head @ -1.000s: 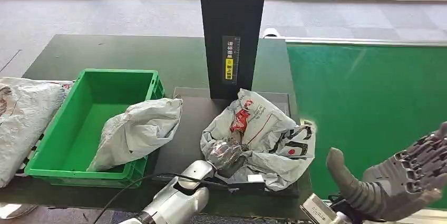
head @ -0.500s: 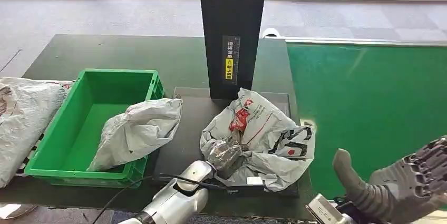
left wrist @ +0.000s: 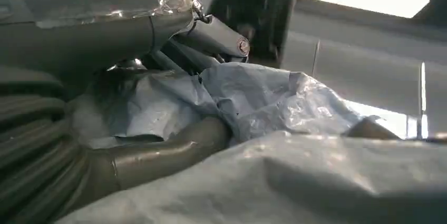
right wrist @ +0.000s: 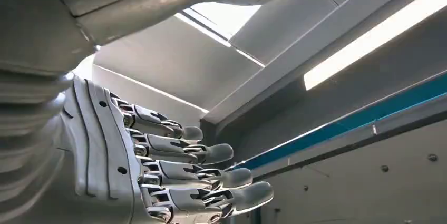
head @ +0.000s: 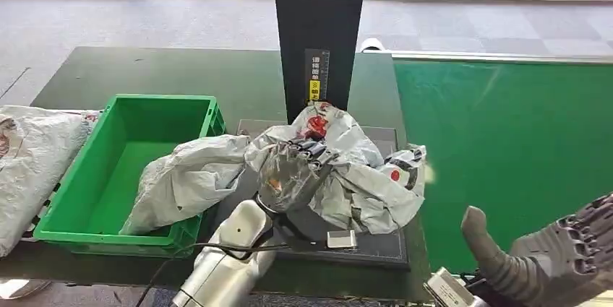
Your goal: Moved the parcel from conveyor to table for the left to box.
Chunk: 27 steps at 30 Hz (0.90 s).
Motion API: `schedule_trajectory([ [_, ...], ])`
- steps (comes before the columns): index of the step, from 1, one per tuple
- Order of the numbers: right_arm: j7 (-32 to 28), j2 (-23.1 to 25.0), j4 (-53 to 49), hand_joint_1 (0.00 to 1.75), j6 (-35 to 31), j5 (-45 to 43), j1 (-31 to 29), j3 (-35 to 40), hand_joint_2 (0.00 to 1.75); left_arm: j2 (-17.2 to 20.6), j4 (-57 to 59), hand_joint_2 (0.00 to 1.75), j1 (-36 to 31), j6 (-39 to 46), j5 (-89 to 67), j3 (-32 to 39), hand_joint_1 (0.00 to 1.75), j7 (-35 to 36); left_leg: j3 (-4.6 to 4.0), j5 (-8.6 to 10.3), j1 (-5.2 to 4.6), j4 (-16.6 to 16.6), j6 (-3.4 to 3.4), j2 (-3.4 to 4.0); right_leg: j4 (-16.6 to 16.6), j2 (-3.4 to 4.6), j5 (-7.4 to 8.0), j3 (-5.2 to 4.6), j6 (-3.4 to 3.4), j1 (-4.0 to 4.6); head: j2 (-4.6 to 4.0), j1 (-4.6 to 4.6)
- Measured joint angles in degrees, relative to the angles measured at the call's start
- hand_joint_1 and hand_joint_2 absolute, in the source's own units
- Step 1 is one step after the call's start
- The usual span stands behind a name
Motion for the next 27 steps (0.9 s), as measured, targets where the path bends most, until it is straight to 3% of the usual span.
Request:
schedule_trajectory([
  [6, 0.04, 0.02, 0.11, 0.00, 0.00, -1.68, -0.26, -1.03, 1.75, 0.59, -11.91, 1.75, 2.54, 0.00, 8.64, 6.26, 1.75, -18.46, 0.01, 0.00, 0.00, 0.00, 0.00, 0.00, 0.01, -0.01, 0.00, 0.01, 0.00, 0.00, 0.00, 0.00],
  [8, 0.07, 0.04, 0.11, 0.00, 0.00, -2.12, -0.45, -1.90, 1.75, 0.70, -15.30, 1.75, 3.38, 0.00, 12.53, 8.86, 1.75, -21.74, 0.00, 0.00, 0.00, 0.00, 0.00, 0.00, 0.01, -0.02, 0.00, 0.00, -0.01, 0.00, 0.00, 0.00],
  [15, 0.04, 0.09, 0.11, 0.00, 0.00, -2.45, -0.46, -3.32, 1.75, 1.16, -28.14, 1.75, 5.39, 0.00, 16.94, 11.99, 1.75, -21.83, 0.01, 0.00, 0.01, 0.00, 0.00, 0.00, 0.00, -0.02, -0.02, -0.01, -0.02, 0.00, 0.00, 0.02],
  [27, -0.02, 0.17, 1.22, 0.00, 0.04, -0.94, -0.85, -3.32, 1.75, 1.44, -36.91, 1.75, 7.13, 0.00, 16.11, 16.39, 1.75, -20.32, 0.02, 0.00, 0.01, -0.01, 0.00, 0.00, 0.01, -0.03, -0.02, 0.04, -0.02, 0.02, 0.00, 0.00],
])
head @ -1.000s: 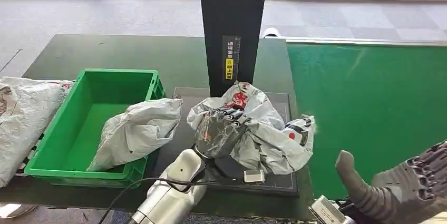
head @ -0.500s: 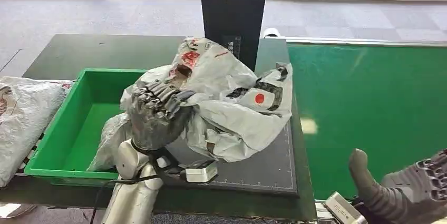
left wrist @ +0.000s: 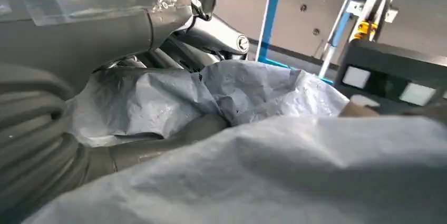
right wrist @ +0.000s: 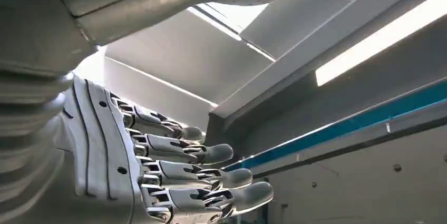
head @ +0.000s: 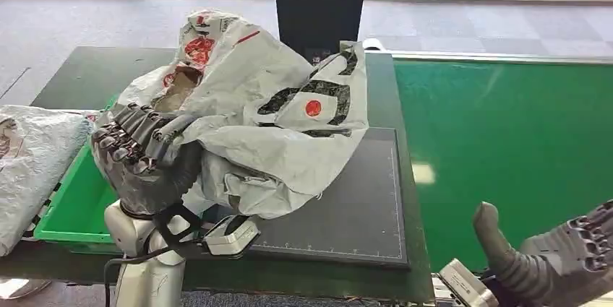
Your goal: Moved the parcel from conveyor to table for the left to box.
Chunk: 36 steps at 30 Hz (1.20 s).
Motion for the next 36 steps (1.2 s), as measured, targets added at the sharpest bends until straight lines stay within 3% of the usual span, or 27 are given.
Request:
schedule_trajectory([
  [12, -0.09, 0.00, 1.94, 0.00, 0.15, 0.11, -0.68, 0.00, 1.75, 0.02, -2.84, 1.75, 0.46, 0.00, -2.62, 1.22, 1.75, 3.50, -0.01, 0.00, 0.00, 0.00, 0.00, -0.03, 0.00, -0.06, 0.00, 0.01, 0.00, -0.01, 0.00, 0.00],
  [18, -0.09, 0.00, 2.38, 0.00, 0.15, 0.11, -0.91, 0.07, 1.75, 0.09, -2.31, 1.75, 0.52, 0.00, -7.30, 2.44, 1.75, 9.84, 0.01, 0.00, 0.00, 0.00, 0.00, -0.03, 0.00, -0.06, 0.00, 0.01, -0.01, 0.00, 0.00, 0.00],
  [30, -0.11, 0.00, 2.40, 0.00, 0.15, -0.09, -0.91, 0.26, 1.75, -0.46, 11.01, 1.75, -3.75, -0.02, -6.34, 21.59, 1.75, 8.61, 0.07, 0.04, 0.01, 0.00, -0.04, 0.01, 0.00, 0.01, 0.01, 0.00, -0.03, 0.01, 0.00, -0.02],
  [36, -0.11, 0.00, 2.40, 0.00, 0.15, -0.09, -0.91, 0.26, 1.75, -0.83, 14.64, 1.75, -4.89, -0.02, -6.45, 25.88, 1.75, 8.39, 0.05, 0.03, 0.01, 0.00, -0.04, -0.01, 0.00, 0.00, 0.00, 0.00, -0.02, 0.00, 0.00, 0.00],
])
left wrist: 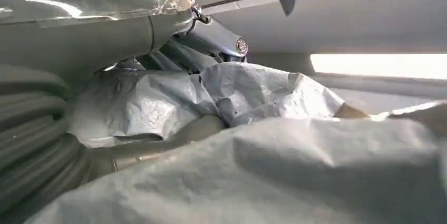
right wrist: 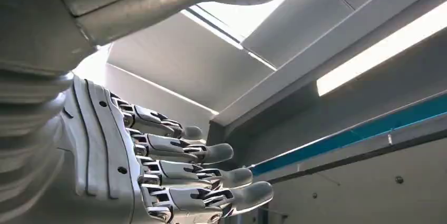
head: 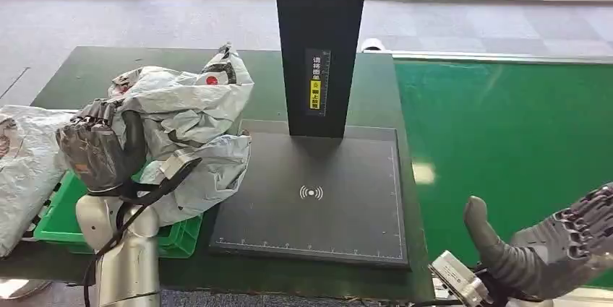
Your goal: Moved the parcel from conveyor to table for the left to box.
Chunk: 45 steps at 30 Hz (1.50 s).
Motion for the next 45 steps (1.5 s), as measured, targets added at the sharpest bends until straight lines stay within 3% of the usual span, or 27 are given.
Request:
schedule_trajectory([
  [16, 0.00, 0.00, 0.00, 0.00, 0.00, 0.00, 0.00, 0.00, 1.75, -0.33, 2.41, 1.75, -0.78, 0.00, -0.02, 1.97, 1.75, -0.07, 0.00, 0.00, 0.00, 0.00, 0.00, 0.00, 0.00, 0.00, 0.00, 0.00, 0.00, 0.01, 0.00, 0.00],
  [26, 0.00, 0.00, 0.00, 0.00, 0.00, -0.28, -0.01, 0.00, 1.75, -0.37, 4.68, 1.75, -0.88, 0.00, -1.14, 4.31, 1.75, 3.39, 0.00, -0.01, 0.00, 0.00, 0.00, 0.00, 0.00, 0.00, -0.01, -0.01, 0.00, 0.01, 0.00, -0.02],
  [27, 0.02, 0.00, 0.00, 0.00, 0.00, -0.13, 0.00, 0.00, 1.75, -0.37, 5.14, 1.75, -0.89, 0.00, -1.48, 4.46, 0.00, 3.84, 0.00, 0.00, 0.00, 0.00, 0.00, 0.00, 0.00, 0.00, -0.01, -0.01, 0.00, 0.02, 0.00, 0.00],
  [44, 0.02, -0.02, 0.04, 0.00, 0.00, -0.81, -0.01, 0.00, 1.75, -0.42, 9.20, 1.75, -2.53, 0.00, 3.91, 8.31, 0.00, 2.64, 0.00, 0.00, 0.00, 0.00, 0.00, 0.00, 0.00, 0.00, -0.01, -0.01, -0.01, 0.02, 0.00, 0.00],
  [45, 0.02, -0.02, 0.06, 0.00, 0.00, -0.72, -0.01, 0.00, 1.75, -0.44, 9.35, 0.00, -2.67, 0.00, 4.11, 8.61, 0.00, 2.62, 0.00, 0.00, 0.00, 0.00, 0.00, 0.00, 0.00, 0.00, -0.01, 0.00, -0.01, 0.02, 0.00, 0.00],
])
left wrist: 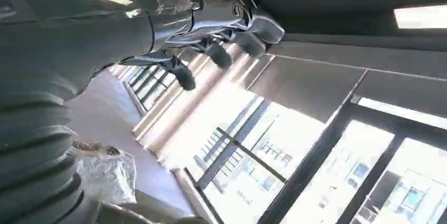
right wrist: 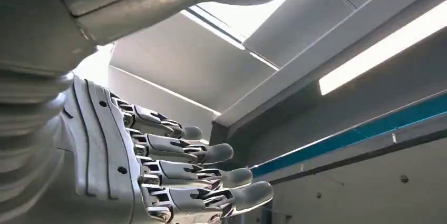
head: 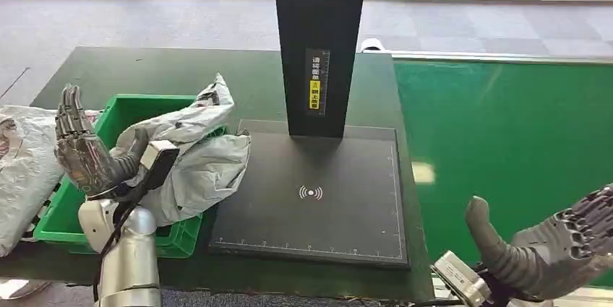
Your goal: Moved the parcel from conveyor to table for the left to box.
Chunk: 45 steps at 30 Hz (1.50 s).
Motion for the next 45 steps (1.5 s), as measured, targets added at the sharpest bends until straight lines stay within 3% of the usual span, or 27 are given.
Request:
schedule_trajectory([
  [13, 0.00, 0.00, 0.00, 0.00, 0.00, 0.29, 0.01, 0.00, 1.75, 0.00, 0.53, 0.00, -0.53, 0.02, 1.80, 1.25, 0.00, 0.00, 0.00, 0.00, 0.00, 0.00, 0.00, 0.00, 0.00, 0.00, 0.00, 0.00, 0.00, 0.00, 0.00, 0.00],
  [18, 0.00, 0.00, 0.00, 0.00, 0.00, 0.24, 0.00, 0.00, 1.75, 0.00, 0.48, 0.00, -1.11, 0.02, 5.39, 2.07, 0.00, -3.07, 0.00, 0.00, 0.00, 0.00, 0.00, 0.00, 0.00, -0.01, 0.00, 0.01, 0.00, 0.00, 0.00, 0.00],
  [19, 0.00, 0.00, 0.00, 0.00, 0.00, 0.24, 0.00, 0.00, 1.75, 0.00, 0.48, 1.75, -1.30, 0.02, 6.37, 2.38, 0.00, -4.18, 0.00, 0.00, 0.00, 0.00, 0.00, 0.00, 0.00, -0.01, 0.00, 0.01, 0.00, 0.00, 0.00, 0.00],
  [22, 0.00, 0.02, 0.00, 0.00, 0.00, 0.29, 0.00, 0.00, 1.75, -0.02, 0.66, 1.75, -1.64, 0.02, 13.81, 3.41, 0.00, -10.09, 0.04, 0.00, 0.00, 0.01, 0.00, 0.00, 0.00, 0.00, 0.00, -0.03, 0.00, 0.00, 0.00, -0.02],
  [24, 0.00, 0.02, 0.00, 0.00, 0.00, 0.35, 0.00, 0.00, 1.75, -0.24, 1.07, 1.75, -1.47, 0.02, 27.75, 1.57, 0.00, -12.79, 0.03, 0.00, 0.00, 0.01, 0.00, 0.00, 0.00, -0.01, 0.00, -0.02, 0.00, -0.01, 0.00, 0.00],
  [27, 0.00, 0.02, 0.09, 0.00, 0.00, 0.59, 0.00, 0.00, 1.75, 0.11, 0.33, 1.75, -0.14, 0.02, 47.07, -6.43, 0.00, -12.94, 0.00, 0.00, 0.00, 0.01, 0.00, -0.03, 0.00, -0.03, 0.00, 0.04, 0.00, -0.01, 0.00, 0.00],
  [31, 0.02, 0.02, 0.37, 0.00, 0.00, 0.74, -0.02, -0.02, 1.75, 0.99, -1.17, 1.75, 0.87, -0.49, 52.39, -13.49, 0.00, -12.94, 0.00, 0.00, 0.00, 0.01, 0.01, -0.07, 0.00, -0.08, 0.00, 0.03, 0.00, -0.02, 0.00, 0.00],
  [35, 1.40, -0.09, 1.90, 0.00, 0.00, -1.64, -0.06, -0.28, 1.75, 3.38, -7.20, 1.75, 3.78, -8.23, 63.32, -23.72, 0.00, -12.96, -0.03, -0.01, 0.00, 0.01, 0.01, -0.10, -0.01, -0.09, -0.01, 0.03, 0.01, -0.01, 0.00, 0.00],
  [41, 0.26, -3.87, 10.51, 0.00, 1.24, -23.87, -1.70, 3.46, 1.75, 4.22, -12.31, 1.75, 6.78, -23.71, 67.91, -33.03, 0.00, -12.96, -0.03, -0.01, -0.01, 0.01, 0.02, -0.13, -0.01, -0.12, -0.01, 0.05, 0.02, -0.02, 0.00, 0.00],
  [45, 0.17, -5.90, 14.15, 0.00, 6.21, -27.52, -3.20, 8.62, 1.75, 3.41, -13.05, 1.75, 7.22, -32.55, 68.22, -36.85, 0.00, -12.96, -0.02, -0.01, -0.01, 0.01, 0.01, -0.11, -0.01, -0.09, 0.00, 0.04, 0.01, -0.01, 0.00, 0.00],
])
